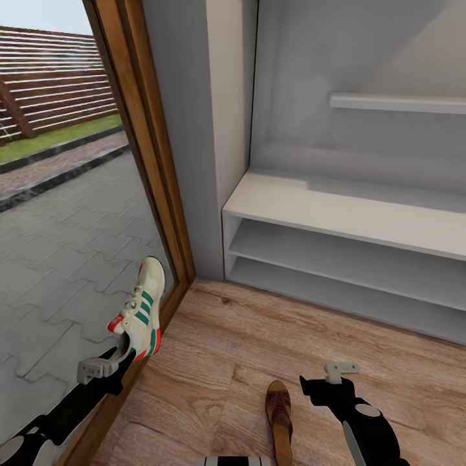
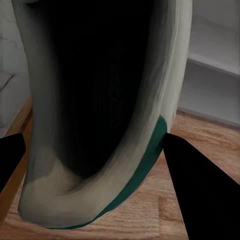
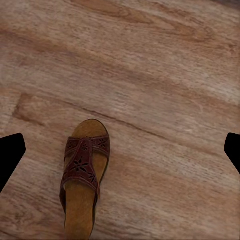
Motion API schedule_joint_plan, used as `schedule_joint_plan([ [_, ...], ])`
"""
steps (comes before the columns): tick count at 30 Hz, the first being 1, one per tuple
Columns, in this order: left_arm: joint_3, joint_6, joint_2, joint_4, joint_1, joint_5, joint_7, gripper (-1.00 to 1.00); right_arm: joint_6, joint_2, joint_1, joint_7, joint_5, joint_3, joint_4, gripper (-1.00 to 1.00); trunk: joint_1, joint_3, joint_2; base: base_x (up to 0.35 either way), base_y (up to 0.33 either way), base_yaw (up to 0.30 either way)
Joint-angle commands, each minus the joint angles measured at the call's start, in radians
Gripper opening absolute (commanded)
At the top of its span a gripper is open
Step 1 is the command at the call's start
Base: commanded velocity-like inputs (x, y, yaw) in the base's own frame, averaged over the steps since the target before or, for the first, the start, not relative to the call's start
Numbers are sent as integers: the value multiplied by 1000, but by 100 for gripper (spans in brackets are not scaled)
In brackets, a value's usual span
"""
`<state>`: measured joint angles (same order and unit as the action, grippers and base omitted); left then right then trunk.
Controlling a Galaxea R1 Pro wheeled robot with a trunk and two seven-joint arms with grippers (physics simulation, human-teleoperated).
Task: Pick up the two gym shoes and the two sandals from the corridor floor and place them onto the hallstand (shoe rack) in the corridor, making sure they are on the rack and not on the floor. Arrange them so the two gym shoes are next to each other and the two sandals are next to each other.
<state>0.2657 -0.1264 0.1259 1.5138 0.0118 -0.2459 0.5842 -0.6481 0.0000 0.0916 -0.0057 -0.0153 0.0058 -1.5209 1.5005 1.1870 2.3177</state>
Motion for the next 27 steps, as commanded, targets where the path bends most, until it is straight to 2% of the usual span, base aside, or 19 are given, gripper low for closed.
schedule_joint_plan([
  [1,1,-10,0,0,0,-10,6,-100,-5,0,0,-1,-2,0,-1,100,0,1,0,-4,3,0],
  [10,1,-10,0,0,0,-10,5,-100,-5,0,0,0,-2,1,-1,100,0,1,0,-1,78,-7],
  [19,1,-10,0,1,0,-10,6,-100,-5,0,0,0,-2,1,-1,100,0,0,0,0,97,-209],
  [27,1,-10,0,1,0,-10,6,-100,-5,0,0,0,-2,0,-1,100,0,0,0,0,23,-46],
])
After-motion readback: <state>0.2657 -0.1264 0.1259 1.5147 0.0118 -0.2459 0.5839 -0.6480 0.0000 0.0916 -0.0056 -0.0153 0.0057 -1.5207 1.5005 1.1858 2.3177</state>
